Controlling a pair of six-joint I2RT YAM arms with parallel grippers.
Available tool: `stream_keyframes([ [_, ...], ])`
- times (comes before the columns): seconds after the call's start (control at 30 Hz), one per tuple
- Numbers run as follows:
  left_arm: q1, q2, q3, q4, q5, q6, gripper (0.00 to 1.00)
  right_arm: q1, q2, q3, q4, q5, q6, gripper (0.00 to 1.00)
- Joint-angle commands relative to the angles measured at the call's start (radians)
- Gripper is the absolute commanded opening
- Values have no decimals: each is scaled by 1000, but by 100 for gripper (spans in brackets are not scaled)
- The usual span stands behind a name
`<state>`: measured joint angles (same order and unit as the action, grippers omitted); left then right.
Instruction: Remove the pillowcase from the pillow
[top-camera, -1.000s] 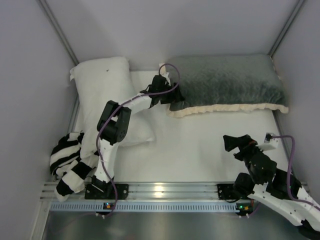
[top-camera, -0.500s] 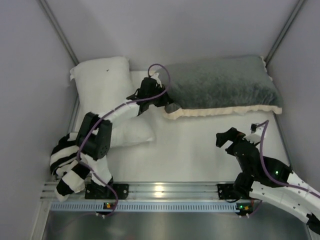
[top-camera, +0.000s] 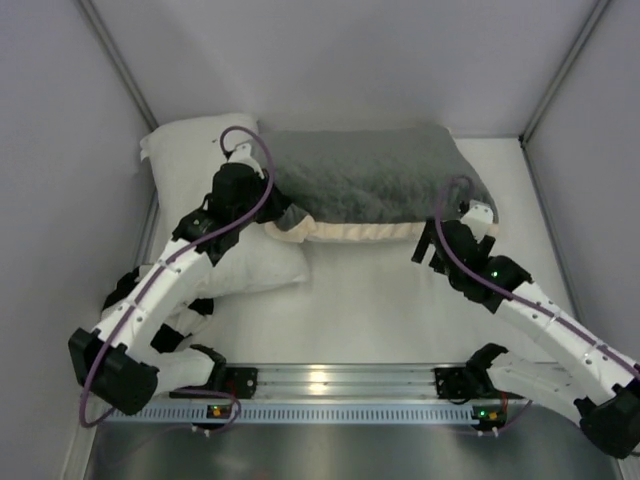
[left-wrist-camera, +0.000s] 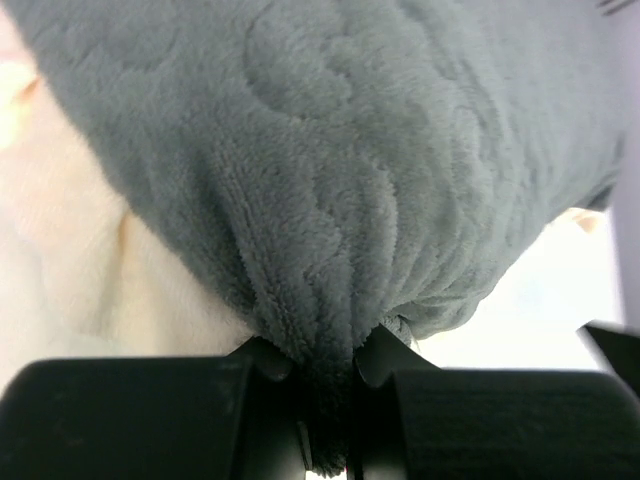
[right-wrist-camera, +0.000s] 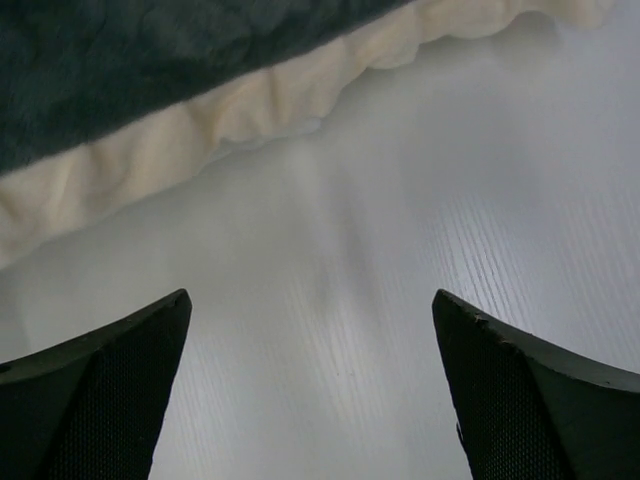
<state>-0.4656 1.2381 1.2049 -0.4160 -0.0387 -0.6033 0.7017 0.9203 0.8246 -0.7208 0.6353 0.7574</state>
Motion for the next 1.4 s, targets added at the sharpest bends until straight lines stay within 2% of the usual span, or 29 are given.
stream_keyframes([
  [0.0, 18, -129, -59, -38, -121, -7, 0, -207, -9, 2, 174, -265, -145, 99],
  [0.03, 19, -170, -67, -56, -125, -9, 0, -326, -8, -16, 208, -372, -159, 99],
  [0.1, 21, -199, -77, -81, -130, -9, 0, -439, 5, -38, 236, -455, -197, 99],
  [0.13, 21, -224, -85, -90, -125, -7, 0, -550, 12, -66, 259, -553, -208, 99],
  [0.2, 19, -245, -94, -107, -104, -10, 0, -651, 55, -88, 319, -665, -236, 99],
  [0.23, 19, -267, -111, -109, -93, -13, 0, -741, 70, -108, 337, -742, -240, 100],
  [0.33, 19, -288, -137, -113, -50, -21, 0, -826, 129, -146, 425, -824, -260, 99],
  [0.57, 21, -333, -140, -191, -93, 14, 0, -901, 210, -180, 552, -875, -283, 99],
  [0.87, 19, -361, -145, -233, -119, 48, 0, -923, 318, -186, 575, -763, -305, 99],
  [1.0, 19, -361, -148, -231, -99, 51, 0, -924, 353, -234, 701, -885, -270, 98],
  [1.13, 19, -362, -153, -231, -86, 56, 0, -923, 385, -284, 811, -914, -256, 88],
  [1.17, 21, -362, -154, -233, -81, 56, 0, -923, 388, -294, 834, -925, -257, 81],
  [1.23, 21, -359, -159, -233, -76, 56, 0, -923, 384, -321, 892, -953, -259, 72],
  [1.3, 19, -361, -165, -225, -72, 56, 0, -923, 355, -344, 934, -964, -260, 52],
  [1.33, 19, -359, -168, -222, -64, 56, 0, -924, 341, -349, 942, -964, -257, 35],
  [1.37, 21, -359, -171, -221, -60, 56, 0, -923, 313, -352, 946, -965, -259, 28],
])
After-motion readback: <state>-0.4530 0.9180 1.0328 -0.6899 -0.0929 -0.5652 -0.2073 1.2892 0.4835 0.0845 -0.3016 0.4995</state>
